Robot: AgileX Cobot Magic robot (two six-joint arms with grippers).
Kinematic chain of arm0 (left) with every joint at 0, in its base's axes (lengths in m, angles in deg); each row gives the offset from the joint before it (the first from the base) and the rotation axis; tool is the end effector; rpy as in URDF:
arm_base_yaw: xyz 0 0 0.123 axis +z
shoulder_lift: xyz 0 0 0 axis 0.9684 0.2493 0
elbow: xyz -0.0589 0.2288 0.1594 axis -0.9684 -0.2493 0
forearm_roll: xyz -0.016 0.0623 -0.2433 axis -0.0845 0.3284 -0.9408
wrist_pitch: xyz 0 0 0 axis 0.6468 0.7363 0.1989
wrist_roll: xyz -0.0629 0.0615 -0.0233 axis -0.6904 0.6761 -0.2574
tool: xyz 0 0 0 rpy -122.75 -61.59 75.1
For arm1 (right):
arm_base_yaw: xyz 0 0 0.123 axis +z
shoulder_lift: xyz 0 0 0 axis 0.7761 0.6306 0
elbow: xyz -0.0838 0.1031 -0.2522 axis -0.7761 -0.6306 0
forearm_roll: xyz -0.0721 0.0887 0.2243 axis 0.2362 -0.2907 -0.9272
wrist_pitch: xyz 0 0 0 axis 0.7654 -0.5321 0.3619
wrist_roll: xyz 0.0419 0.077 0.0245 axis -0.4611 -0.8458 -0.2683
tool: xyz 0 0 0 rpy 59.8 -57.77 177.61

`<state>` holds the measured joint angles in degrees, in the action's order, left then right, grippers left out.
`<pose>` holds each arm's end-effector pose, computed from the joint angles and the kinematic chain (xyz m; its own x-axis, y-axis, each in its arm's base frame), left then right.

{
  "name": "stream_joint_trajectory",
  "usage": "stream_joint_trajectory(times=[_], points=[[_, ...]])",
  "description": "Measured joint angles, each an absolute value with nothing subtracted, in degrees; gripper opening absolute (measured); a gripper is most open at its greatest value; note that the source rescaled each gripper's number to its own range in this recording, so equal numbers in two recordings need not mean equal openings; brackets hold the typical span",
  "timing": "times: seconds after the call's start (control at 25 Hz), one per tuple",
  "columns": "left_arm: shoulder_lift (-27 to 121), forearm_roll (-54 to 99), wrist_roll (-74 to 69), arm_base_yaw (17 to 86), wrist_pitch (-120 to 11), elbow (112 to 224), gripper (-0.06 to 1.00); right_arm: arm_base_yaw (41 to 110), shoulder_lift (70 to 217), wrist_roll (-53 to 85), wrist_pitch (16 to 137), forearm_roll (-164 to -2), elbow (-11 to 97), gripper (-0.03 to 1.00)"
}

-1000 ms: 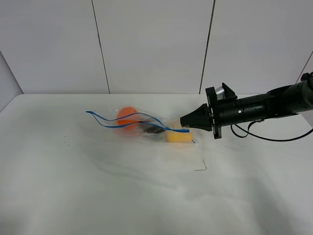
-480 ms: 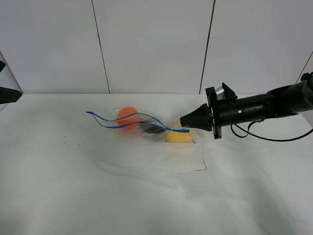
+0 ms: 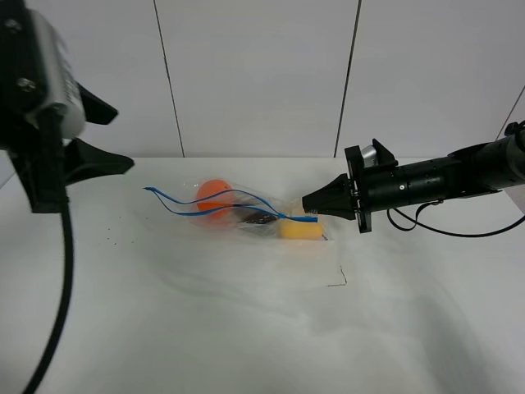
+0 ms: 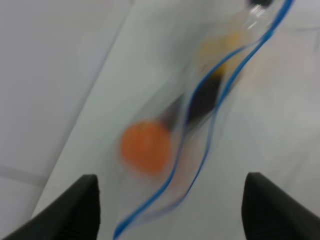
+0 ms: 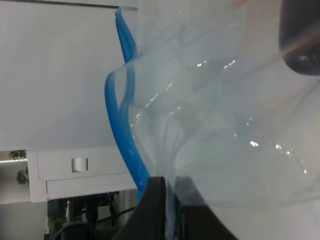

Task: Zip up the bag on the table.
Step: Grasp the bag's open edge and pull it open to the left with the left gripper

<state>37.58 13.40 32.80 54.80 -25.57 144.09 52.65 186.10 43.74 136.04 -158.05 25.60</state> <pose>0.2131 -0.1011 0.3508 0.0505 0.7817 -0.6216 0.7290 0.3965 0.5579 0.3529 0.0950 0.1549 -0.9912 0.1068 -0.0781 -0.0356 0.3535 0.9348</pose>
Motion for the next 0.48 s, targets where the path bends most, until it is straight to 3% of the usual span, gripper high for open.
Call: stream_joint_trajectory(times=[0.2,0.48], points=[[44.66,13.2,31.67,43.05,-33.92,144.09,0.8,52.65,186.1,43.74,136.04,-158.05,25.6,0.0],[53.86,13.15,31.53,32.45,-45.54,144.09,0.79,52.65,186.1,43.74,136.04,-158.05,25.6,0.0]])
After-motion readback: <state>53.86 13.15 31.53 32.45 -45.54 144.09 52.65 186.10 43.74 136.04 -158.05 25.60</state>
